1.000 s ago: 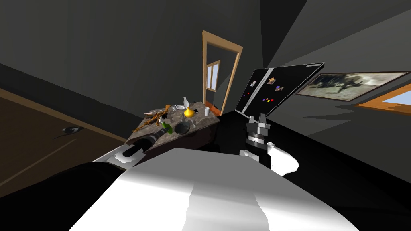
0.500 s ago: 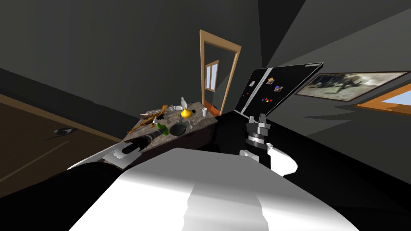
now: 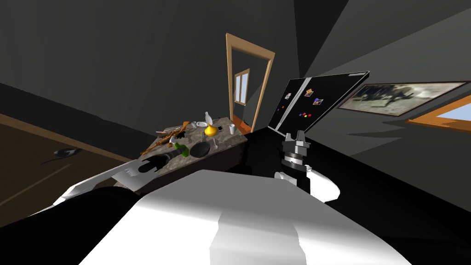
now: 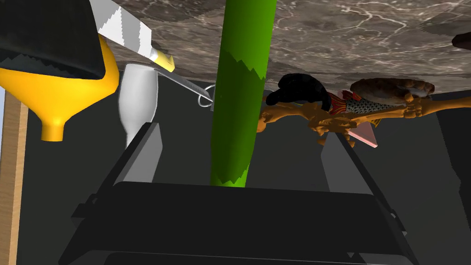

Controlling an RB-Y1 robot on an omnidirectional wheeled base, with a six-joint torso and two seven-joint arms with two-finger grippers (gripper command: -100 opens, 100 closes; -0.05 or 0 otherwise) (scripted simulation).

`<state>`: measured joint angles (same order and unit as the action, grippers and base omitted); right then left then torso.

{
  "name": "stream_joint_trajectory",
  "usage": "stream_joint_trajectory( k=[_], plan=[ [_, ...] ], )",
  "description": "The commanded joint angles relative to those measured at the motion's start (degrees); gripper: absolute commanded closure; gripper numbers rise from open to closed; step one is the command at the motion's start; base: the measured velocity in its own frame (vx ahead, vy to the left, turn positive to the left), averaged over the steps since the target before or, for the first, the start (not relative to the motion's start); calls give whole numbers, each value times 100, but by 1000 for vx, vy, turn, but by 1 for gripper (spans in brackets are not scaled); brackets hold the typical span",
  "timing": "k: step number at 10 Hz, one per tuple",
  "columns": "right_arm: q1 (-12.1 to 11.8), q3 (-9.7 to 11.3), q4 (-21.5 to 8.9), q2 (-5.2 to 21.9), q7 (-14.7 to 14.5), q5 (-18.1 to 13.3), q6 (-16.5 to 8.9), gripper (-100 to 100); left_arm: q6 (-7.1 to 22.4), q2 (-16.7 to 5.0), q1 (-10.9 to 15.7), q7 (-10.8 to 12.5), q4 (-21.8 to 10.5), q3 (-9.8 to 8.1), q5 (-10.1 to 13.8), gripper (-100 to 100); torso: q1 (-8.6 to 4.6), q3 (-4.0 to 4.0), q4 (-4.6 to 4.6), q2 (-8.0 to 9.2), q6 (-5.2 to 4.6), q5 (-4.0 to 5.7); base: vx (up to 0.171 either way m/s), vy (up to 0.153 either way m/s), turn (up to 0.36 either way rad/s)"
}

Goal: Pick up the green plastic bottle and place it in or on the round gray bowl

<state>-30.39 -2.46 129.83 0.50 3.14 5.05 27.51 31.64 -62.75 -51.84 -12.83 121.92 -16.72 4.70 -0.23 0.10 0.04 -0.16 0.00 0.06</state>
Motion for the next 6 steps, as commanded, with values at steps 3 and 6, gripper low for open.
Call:
stream_joint_trajectory(
  k=[3,6],
  plan=[
    [0,0,0,0,0,0,0,0,188,-113,-72,-22,9,-47,-35,-100,6,-5,-2,8,0,-1,21,-43,-2],
    [1,0,0,1,0,0,0,0,77,3,56,-57,-261,63,-108,-100,30,-7,-3,12,-1,-7,22,13,-51]
  ],
)
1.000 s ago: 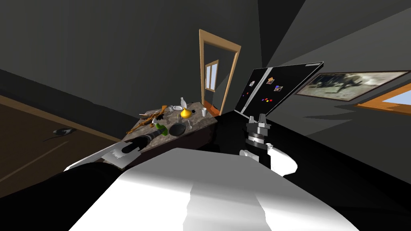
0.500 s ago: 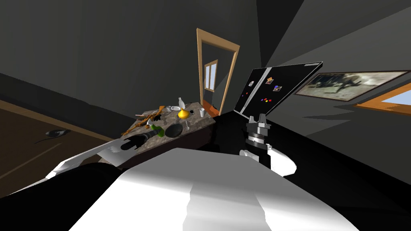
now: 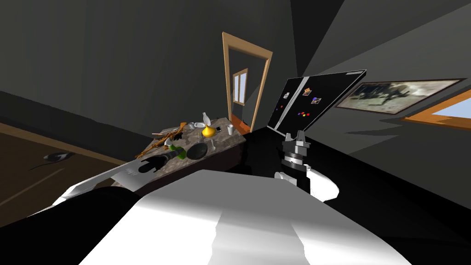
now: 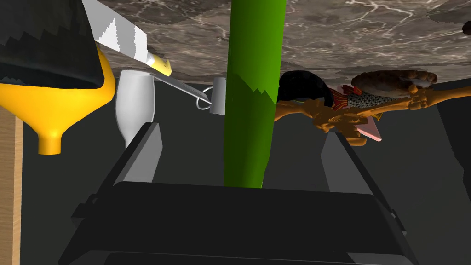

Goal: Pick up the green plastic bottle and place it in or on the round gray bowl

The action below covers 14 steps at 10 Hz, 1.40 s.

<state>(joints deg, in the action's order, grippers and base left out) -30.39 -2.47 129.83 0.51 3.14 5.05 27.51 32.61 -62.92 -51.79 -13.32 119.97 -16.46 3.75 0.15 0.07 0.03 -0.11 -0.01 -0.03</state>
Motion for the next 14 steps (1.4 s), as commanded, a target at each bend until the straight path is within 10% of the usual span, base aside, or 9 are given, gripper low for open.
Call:
stream_joint_trajectory(
  k=[1,2,6,7,8,9,10,11,14],
  plan=[
    [0,0,0,0,0,0,0,0,0,0,0,0,0,0,0,-100,0,0,0,0,0,0,20,15,-15],
    [0,0,0,0,0,0,0,0,-12,4,7,-3,-14,7,-4,100,-4,-2,-1,5,2,1,0,0,0],
    [0,0,0,0,0,0,0,0,-7,3,6,-4,-16,3,-5,100,-10,-7,-3,13,-2,0,0,0,0],
    [0,0,0,0,0,0,0,0,-7,3,6,-4,-15,3,-5,0,-11,-7,-2,12,-2,0,0,0,0],
    [0,0,0,0,0,0,0,0,94,-84,-65,20,173,-62,49,100,-11,-7,-2,12,-1,0,-27,-19,88],
    [0,0,0,-1,0,0,0,0,30,-50,-39,6,80,-39,27,100,-20,-12,-4,22,3,2,-17,-14,25],
    [1,0,0,-1,0,0,0,0,41,-56,-45,9,95,-44,32,0,-18,-12,-5,21,0,2,0,0,0],
    [0,0,0,0,0,0,0,0,59,-118,-79,-40,266,-137,69,100,-14,-9,-4,17,0,1,-30,-6,156],
    [1,0,0,-1,0,0,0,0,89,-224,-134,-152,659,-324,134,100,-24,-30,-12,51,3,7,-72,-13,176]
  ],
)
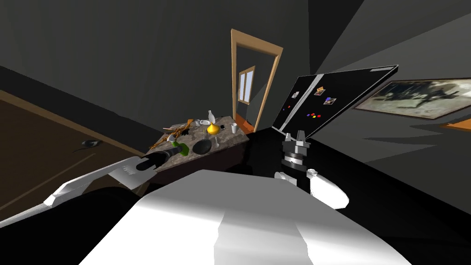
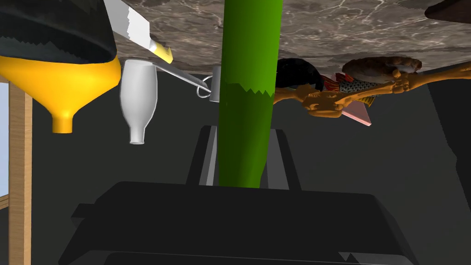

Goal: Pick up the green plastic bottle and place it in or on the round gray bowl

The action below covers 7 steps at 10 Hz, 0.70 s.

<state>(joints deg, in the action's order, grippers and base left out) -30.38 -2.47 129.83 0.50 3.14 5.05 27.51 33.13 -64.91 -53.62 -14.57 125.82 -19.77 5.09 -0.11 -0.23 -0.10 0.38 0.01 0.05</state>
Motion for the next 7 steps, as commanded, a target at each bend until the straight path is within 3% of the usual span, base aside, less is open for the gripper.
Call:
stream_joint_trajectory(
  k=[1,4,7],
  plan=[
    [0,0,0,0,0,0,0,0,45,-52,37,-61,190,-48,17,100,0,0,0,0,0,0,-58,-8,124],
    [0,0,0,0,0,0,0,0,78,-141,-5,-165,543,-222,70,100,-4,0,0,-1,-1,2,-59,-8,166],
    [0,0,0,0,0,0,0,0,194,-309,-92,-297,1034,-526,180,100,-10,-9,-5,14,3,7,-95,-16,255]
  ],
)
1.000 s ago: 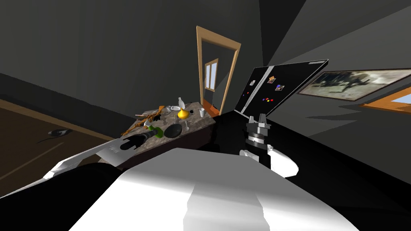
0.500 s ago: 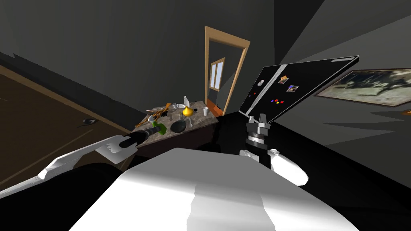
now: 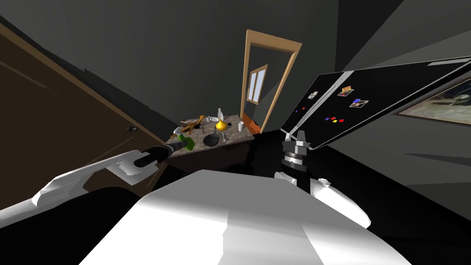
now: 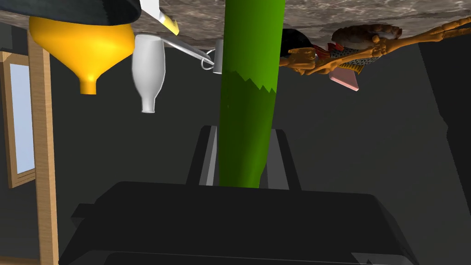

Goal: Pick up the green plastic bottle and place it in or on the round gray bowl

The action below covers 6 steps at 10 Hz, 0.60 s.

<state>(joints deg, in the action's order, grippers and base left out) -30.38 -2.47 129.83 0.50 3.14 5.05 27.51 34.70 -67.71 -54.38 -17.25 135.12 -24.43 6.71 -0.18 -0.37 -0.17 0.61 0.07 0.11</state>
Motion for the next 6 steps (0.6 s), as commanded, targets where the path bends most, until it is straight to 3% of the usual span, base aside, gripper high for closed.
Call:
stream_joint_trajectory(
  k=[1,3,6],
  plan=[
    [0,0,0,0,0,0,0,0,72,-65,-35,-42,186,-120,44,100,0,0,0,0,0,0,-86,-7,210],
    [0,1,0,0,0,0,0,0,206,-184,-97,-38,392,-302,142,100,-4,11,3,-20,-8,-1,-35,-13,111],
    [0,1,0,0,0,0,0,0,578,-483,-256,126,519,-664,417,100,-21,31,11,-55,-7,3,22,-54,61]
  ],
)
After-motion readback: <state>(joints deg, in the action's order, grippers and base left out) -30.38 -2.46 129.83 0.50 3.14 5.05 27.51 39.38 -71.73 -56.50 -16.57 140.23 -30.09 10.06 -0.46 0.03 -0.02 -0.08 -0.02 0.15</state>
